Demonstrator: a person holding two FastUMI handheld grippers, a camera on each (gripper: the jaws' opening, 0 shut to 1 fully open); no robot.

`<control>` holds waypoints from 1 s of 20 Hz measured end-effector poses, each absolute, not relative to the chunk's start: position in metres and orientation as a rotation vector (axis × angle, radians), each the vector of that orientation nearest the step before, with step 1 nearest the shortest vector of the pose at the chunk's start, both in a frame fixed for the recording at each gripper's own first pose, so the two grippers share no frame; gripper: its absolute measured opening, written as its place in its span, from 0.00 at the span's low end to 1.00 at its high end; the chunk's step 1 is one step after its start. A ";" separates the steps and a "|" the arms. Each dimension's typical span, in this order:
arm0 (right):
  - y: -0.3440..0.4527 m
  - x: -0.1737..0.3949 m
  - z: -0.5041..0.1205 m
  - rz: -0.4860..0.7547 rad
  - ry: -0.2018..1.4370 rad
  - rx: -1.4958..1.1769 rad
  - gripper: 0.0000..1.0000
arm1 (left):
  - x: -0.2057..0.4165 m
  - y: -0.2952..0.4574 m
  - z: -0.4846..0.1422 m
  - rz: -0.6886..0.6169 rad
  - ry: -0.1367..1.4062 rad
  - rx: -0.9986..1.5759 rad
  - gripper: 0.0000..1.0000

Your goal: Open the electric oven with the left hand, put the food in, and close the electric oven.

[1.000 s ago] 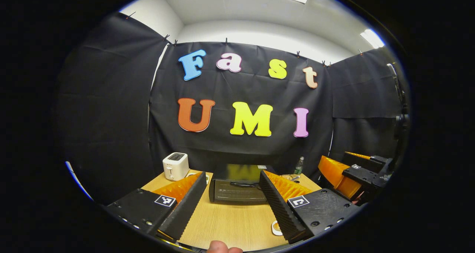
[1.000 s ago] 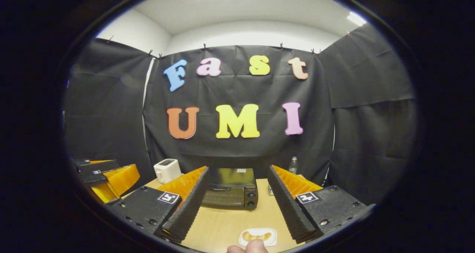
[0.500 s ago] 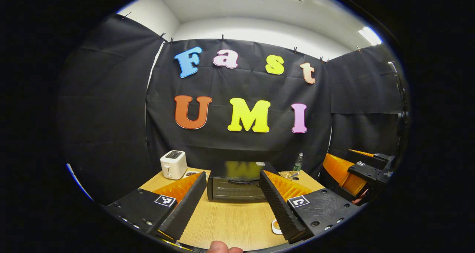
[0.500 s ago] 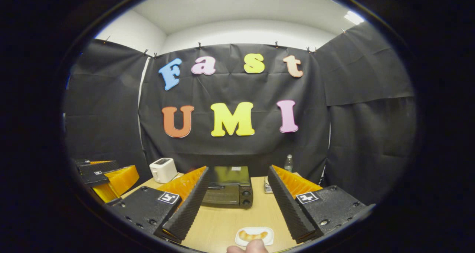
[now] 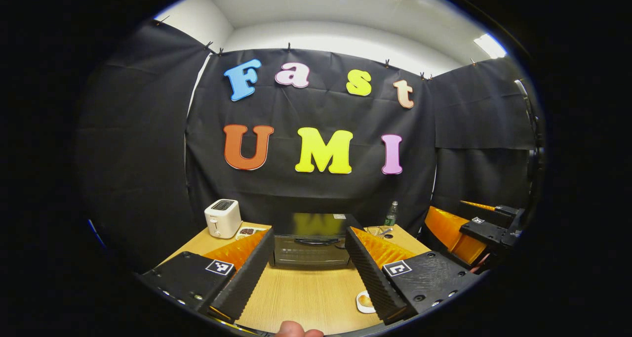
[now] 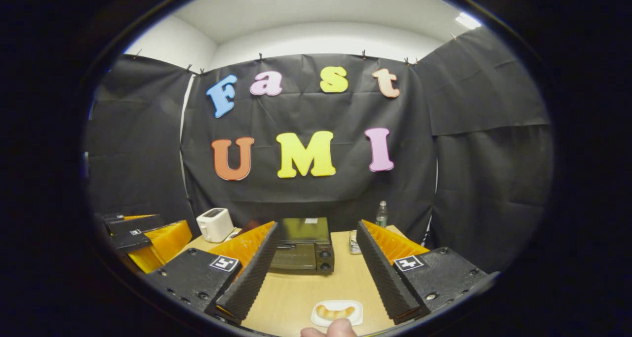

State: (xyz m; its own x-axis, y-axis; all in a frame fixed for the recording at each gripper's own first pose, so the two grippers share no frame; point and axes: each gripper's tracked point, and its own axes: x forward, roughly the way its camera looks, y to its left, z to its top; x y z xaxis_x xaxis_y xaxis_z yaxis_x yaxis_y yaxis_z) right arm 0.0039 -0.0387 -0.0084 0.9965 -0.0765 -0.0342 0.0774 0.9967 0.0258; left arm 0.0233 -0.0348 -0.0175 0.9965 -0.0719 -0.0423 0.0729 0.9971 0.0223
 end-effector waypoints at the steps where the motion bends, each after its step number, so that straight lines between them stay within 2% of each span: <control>1: -0.038 0.006 -0.012 -0.072 0.041 0.026 0.99 | 0.025 -0.036 -0.019 -0.074 0.046 0.023 0.94; 7: -0.050 0.016 -0.019 -0.071 0.050 0.017 0.99 | 0.058 -0.042 -0.036 -0.077 0.097 0.020 0.94; 11: -0.063 0.032 -0.021 -0.064 0.043 -0.004 0.98 | 0.105 -0.048 -0.045 -0.091 0.114 0.040 0.94; 20: -0.139 0.073 -0.029 -0.206 0.086 -0.003 0.98 | 0.220 -0.061 -0.101 -0.072 0.214 0.067 0.94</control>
State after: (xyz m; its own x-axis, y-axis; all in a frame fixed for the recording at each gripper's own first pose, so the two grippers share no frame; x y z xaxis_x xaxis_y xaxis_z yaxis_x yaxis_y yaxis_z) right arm 0.0734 -0.1389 -0.0286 0.9753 -0.2041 -0.0849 0.2039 0.9789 -0.0113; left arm 0.2198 -0.0613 -0.1014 0.9747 -0.0638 -0.2142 0.0780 0.9952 0.0587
